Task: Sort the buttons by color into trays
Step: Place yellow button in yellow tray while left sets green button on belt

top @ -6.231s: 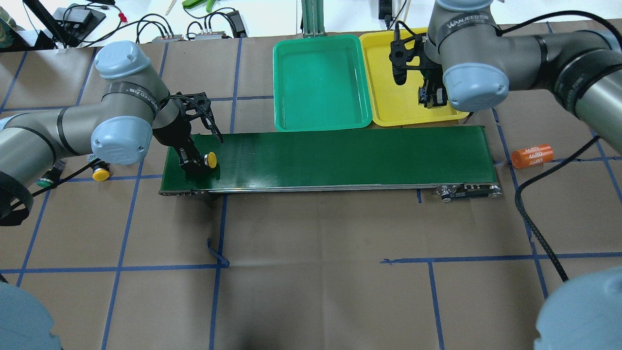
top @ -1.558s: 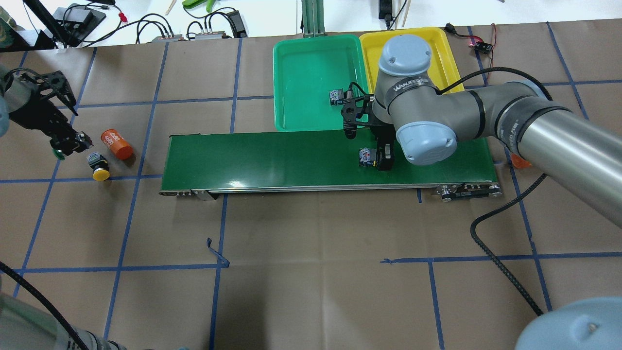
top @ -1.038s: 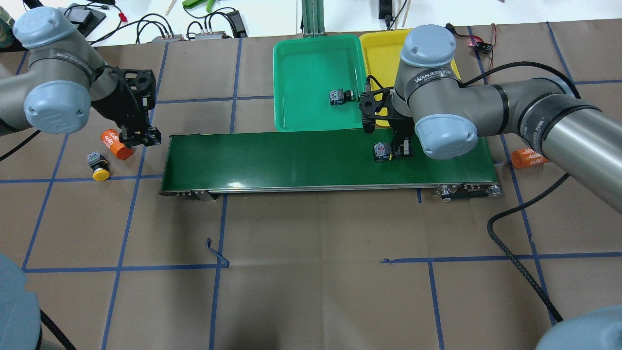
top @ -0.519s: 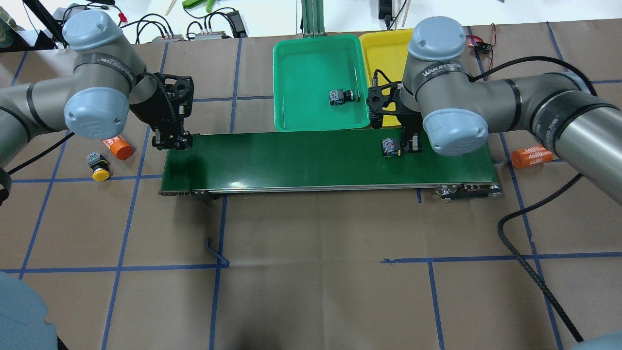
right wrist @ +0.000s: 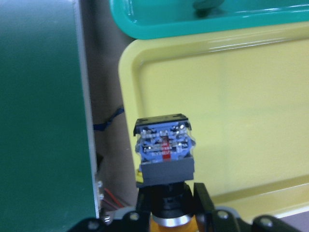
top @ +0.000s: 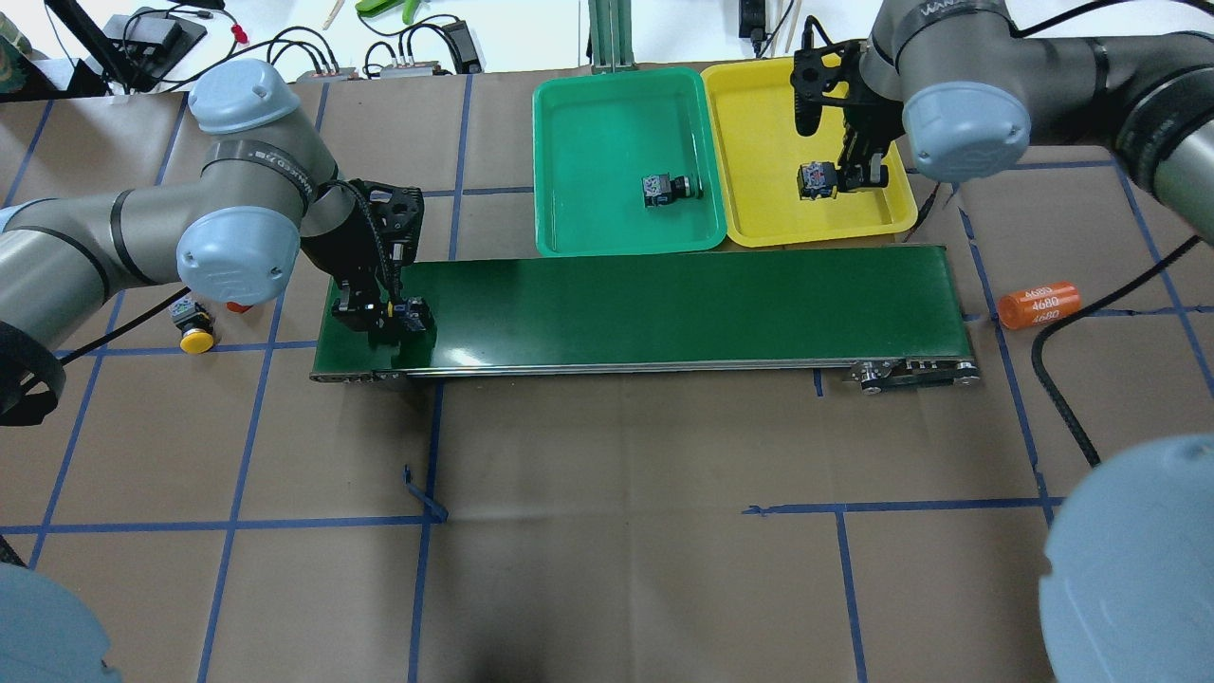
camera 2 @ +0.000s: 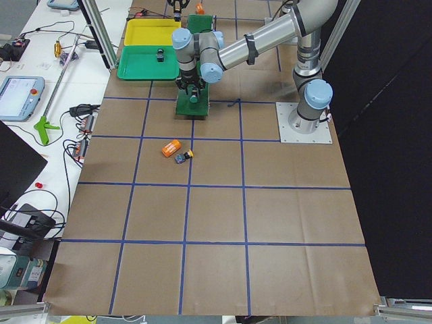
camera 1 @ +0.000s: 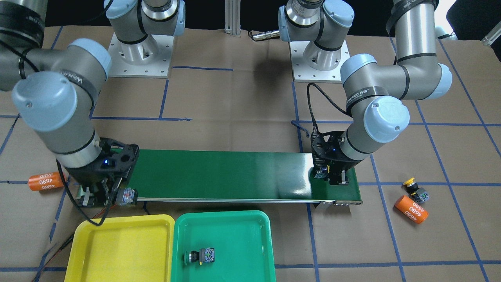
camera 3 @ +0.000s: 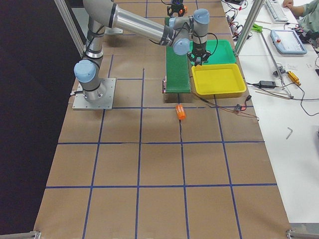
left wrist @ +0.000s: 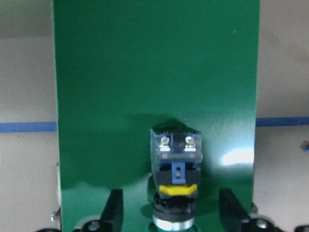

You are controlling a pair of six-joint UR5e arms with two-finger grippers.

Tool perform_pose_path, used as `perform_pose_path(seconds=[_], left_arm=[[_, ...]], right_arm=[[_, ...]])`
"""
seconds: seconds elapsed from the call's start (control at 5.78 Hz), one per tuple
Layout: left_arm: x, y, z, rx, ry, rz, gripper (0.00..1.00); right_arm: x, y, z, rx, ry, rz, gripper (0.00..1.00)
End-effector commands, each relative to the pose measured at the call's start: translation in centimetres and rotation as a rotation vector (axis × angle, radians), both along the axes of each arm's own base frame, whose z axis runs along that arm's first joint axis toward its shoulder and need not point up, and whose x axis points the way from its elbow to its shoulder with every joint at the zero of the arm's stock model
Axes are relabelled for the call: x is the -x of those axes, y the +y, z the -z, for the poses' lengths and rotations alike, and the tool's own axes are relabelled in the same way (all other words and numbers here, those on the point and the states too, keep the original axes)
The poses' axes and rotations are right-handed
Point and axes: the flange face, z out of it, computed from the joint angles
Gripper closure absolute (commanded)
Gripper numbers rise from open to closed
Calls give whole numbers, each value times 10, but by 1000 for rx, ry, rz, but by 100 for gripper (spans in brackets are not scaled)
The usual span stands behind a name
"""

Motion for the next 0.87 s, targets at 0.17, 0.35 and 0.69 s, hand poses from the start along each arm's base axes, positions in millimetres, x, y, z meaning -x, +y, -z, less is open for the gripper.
perform_pose_path(seconds=[0.17, 0.35, 0.69], left_arm=[[-118, -11, -12, 17, 15, -70, 2], [-146, -12, -10, 26, 23, 51, 2], [-212, -40, 1, 48, 42, 224, 4]], right_arm=[[-2, -71, 100, -41, -53, -65, 98], [-2, -70, 112, -57, -53, -64, 95], [-3, -72, 85, -28, -56, -49, 0]])
